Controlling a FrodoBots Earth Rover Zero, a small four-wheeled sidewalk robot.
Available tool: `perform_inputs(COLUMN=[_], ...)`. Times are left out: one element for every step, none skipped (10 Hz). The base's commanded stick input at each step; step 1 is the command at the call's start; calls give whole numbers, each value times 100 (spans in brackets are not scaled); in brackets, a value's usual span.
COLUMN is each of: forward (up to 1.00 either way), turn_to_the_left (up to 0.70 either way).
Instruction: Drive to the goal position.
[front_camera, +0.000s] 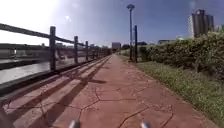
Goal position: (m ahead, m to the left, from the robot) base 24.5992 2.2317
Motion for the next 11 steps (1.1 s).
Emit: perform_inputs(forward=[50, 50, 50, 50, 50, 50, 50, 50, 50, 50, 50], turn_to_the_left=[0, 0, 0, 0, 0, 0, 0, 0, 0, 0, 0])
